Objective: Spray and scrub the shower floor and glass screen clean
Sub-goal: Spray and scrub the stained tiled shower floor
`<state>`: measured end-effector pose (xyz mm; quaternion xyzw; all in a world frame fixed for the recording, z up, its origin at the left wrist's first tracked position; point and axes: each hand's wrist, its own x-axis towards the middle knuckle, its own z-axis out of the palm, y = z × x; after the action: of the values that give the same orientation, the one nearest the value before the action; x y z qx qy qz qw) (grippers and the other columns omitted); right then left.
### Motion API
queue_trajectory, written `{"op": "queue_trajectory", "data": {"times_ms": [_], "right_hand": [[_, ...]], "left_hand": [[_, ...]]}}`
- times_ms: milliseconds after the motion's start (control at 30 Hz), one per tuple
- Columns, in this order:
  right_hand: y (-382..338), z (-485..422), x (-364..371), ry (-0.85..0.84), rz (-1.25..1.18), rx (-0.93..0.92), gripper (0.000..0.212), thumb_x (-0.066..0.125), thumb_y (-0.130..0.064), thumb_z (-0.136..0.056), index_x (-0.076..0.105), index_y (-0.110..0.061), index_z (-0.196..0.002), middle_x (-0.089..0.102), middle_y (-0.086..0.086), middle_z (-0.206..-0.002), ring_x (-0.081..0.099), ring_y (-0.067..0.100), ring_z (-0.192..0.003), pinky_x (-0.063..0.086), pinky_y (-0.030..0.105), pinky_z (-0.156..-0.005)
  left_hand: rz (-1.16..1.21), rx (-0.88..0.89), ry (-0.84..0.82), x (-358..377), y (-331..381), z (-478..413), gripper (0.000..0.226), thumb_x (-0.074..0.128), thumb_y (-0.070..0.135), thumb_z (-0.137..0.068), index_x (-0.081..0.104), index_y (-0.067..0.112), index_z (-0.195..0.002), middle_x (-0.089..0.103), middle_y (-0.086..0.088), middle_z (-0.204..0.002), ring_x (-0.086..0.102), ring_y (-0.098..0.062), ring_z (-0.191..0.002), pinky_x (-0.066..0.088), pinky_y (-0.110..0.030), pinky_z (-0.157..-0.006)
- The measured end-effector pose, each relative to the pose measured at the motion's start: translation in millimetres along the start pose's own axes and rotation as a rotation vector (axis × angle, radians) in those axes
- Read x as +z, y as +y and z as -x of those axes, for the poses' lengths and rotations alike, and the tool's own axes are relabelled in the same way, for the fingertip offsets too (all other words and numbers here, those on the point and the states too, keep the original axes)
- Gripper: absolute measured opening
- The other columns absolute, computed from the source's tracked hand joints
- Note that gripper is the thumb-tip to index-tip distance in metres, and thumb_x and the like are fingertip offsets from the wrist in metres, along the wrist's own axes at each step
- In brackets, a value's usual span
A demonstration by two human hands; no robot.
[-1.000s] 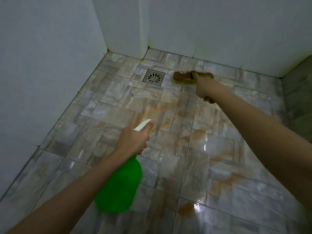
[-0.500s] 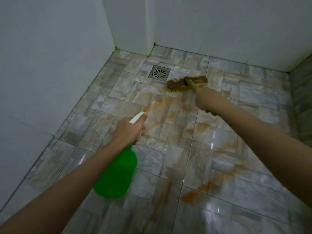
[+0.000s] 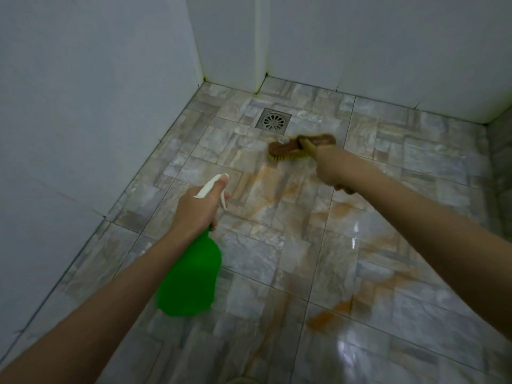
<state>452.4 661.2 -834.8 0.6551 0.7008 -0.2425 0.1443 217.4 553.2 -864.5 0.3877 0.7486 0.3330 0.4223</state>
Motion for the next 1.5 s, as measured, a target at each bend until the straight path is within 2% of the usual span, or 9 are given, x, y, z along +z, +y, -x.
{"op": "queue_trajectory", "data": {"times_ms": [100,267,467,667,800,967,1167,1333,1500], "right_hand": [[-2,40,21,-0.053,-0.001,-0.021,0.079,0.035,0.001,-0.096,-0.002,-0.042,-0.152,0.057,0.017,-0.094,0.058,0.023,-0.055,0.051,0.032,-0.043],[-2,-36,19,0.212,0.093,-0.085,0.087,0.034,0.005,-0.093,-0.011,-0.041,-0.152,0.060,0.018,-0.088,0.055,0.023,-0.052,0.041,0.031,-0.043],[-28,34,17,-0.142,-0.026,-0.041,0.076,0.029,-0.006,-0.099,-0.006,-0.051,-0.149,0.055,0.024,-0.110,0.059,0.024,-0.054,0.049,0.030,-0.039],[-48,-54,-1,0.131,0.128,-0.179,0.085,0.035,0.005,-0.094,-0.008,-0.037,-0.153,0.060,0.023,-0.100,0.052,0.022,-0.054,0.041,0.030,-0.040],[-52,-14,-5,-0.049,0.090,-0.085,0.072,0.033,-0.006,-0.099,-0.001,-0.040,-0.153,0.051,0.022,-0.114,0.057,0.024,-0.058,0.049,0.031,-0.041],[-56,-15,17,0.033,0.122,-0.231,0.088,0.031,0.006,-0.093,-0.011,-0.044,-0.151,0.054,0.016,-0.084,0.056,0.022,-0.049,0.039,0.025,-0.032],[-16,-23,-2,0.061,0.180,-0.206,0.090,0.034,0.004,-0.094,-0.010,-0.055,-0.146,0.056,0.019,-0.096,0.058,0.021,-0.050,0.042,0.024,-0.034],[25,37,29,-0.039,0.160,-0.184,0.088,0.033,-0.003,-0.099,-0.020,-0.062,-0.139,0.050,0.009,-0.081,0.060,0.022,-0.050,0.058,0.036,-0.047],[39,-2,12,0.087,0.192,-0.191,0.089,0.032,0.001,-0.097,-0.017,-0.056,-0.144,0.057,0.016,-0.080,0.056,0.022,-0.048,0.042,0.026,-0.036]], "left_hand": [[-0.009,0.008,0.014,-5,-6,-2,0.052,0.052,0.063,-0.096,0.077,0.019,-0.082,0.074,-0.015,-0.073,0.055,-0.015,-0.041,0.051,-0.030,-0.054],[0.036,0.014,0.018,-9,-6,-4,0.052,0.053,0.062,-0.096,0.077,0.017,-0.084,0.076,-0.020,-0.088,0.052,-0.014,-0.038,0.048,-0.025,-0.045],[0.041,-0.005,0.044,-21,-11,-7,0.053,0.052,0.063,-0.096,0.077,0.019,-0.082,0.076,-0.021,-0.088,0.052,-0.015,-0.038,0.051,-0.031,-0.055],[0.053,0.013,0.060,-25,-12,-4,0.051,0.053,0.062,-0.096,0.078,0.019,-0.083,0.076,-0.022,-0.092,0.051,-0.014,-0.037,0.051,-0.033,-0.054],[0.090,-0.009,0.092,-31,-8,-3,0.053,0.053,0.061,-0.096,0.078,0.016,-0.083,0.078,-0.015,-0.089,0.050,-0.013,-0.036,0.049,-0.030,-0.051],[0.063,0.000,0.066,-33,-11,1,0.053,0.054,0.058,-0.097,0.076,0.012,-0.085,0.077,-0.018,-0.091,0.049,-0.013,-0.035,0.046,-0.026,-0.046],[0.013,0.037,0.004,-23,-10,14,0.051,0.054,0.059,-0.096,0.077,0.015,-0.083,0.073,-0.023,-0.079,0.050,-0.013,-0.035,0.044,-0.024,-0.046],[0.007,0.034,-0.073,-8,-12,26,0.052,0.055,0.066,-0.092,0.077,0.019,-0.084,0.075,-0.022,-0.092,0.052,-0.014,-0.037,0.047,-0.027,-0.050],[-0.055,0.033,-0.183,12,-14,39,0.062,0.053,0.071,-0.090,0.077,0.014,-0.088,0.076,-0.024,-0.094,0.053,-0.014,-0.036,0.049,-0.028,-0.052]]}}
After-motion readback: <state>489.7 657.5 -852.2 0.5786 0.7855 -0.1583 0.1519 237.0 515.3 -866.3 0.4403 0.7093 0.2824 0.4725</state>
